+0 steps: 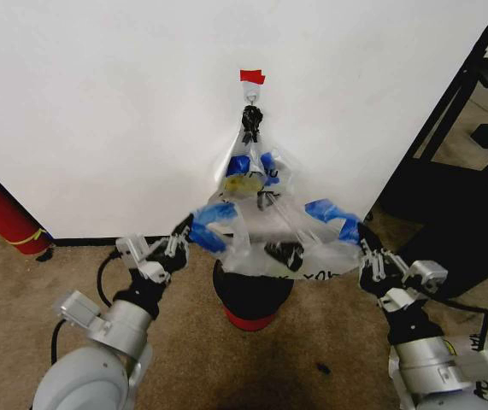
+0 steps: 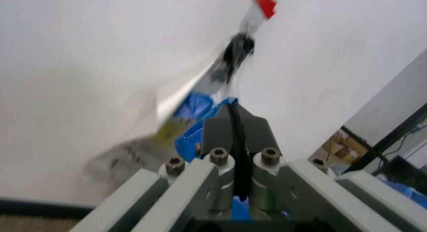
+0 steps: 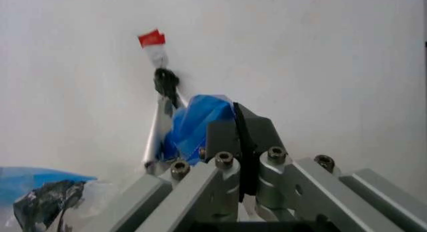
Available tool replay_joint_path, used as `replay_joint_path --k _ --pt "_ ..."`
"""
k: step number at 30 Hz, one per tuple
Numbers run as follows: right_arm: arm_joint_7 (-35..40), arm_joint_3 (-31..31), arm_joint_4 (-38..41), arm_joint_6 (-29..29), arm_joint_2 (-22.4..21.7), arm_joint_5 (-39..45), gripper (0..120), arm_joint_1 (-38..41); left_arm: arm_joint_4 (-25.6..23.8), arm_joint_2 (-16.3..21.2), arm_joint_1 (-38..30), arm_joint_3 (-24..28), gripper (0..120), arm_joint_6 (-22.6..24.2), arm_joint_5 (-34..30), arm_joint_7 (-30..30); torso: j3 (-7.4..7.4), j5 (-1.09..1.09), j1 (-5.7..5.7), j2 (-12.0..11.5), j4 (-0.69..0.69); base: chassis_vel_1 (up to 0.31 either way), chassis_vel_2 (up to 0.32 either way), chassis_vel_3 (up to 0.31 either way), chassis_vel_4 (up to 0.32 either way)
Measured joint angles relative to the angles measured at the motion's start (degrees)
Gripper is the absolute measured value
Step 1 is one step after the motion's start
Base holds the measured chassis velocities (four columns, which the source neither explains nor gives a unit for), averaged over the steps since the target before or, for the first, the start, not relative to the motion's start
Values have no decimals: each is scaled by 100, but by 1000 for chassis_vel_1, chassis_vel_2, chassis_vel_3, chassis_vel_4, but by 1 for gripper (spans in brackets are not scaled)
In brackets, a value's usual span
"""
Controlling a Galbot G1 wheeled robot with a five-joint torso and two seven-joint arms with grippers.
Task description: Pick up the garbage bag from the wall and place it over the trash bin.
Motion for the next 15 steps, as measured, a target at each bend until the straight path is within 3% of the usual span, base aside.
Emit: replay_joint_path --k 4,5,9,15 --pt "-14 55 0 -7 -57 192 0 239 2 80 -192 -21 0 -35 -25 59 0 0 0 0 2 0 0 0 0" --pt "-15 130 0 -90 -98 381 0 415 4 144 -330 -44 0 -32 -104 64 0 -1 0 0 -2 0 0 0 0" --pt "71 313 -2 -486 -250 963 0 768 6 283 -472 -203 0 60 -381 69 0 0 0 0 2 0 0 0 0" --pt "-75 -37 -8 -373 -70 653 0 716 9 151 -443 -39 0 11 -88 176 0 0 0 0 -1 0 0 0 0"
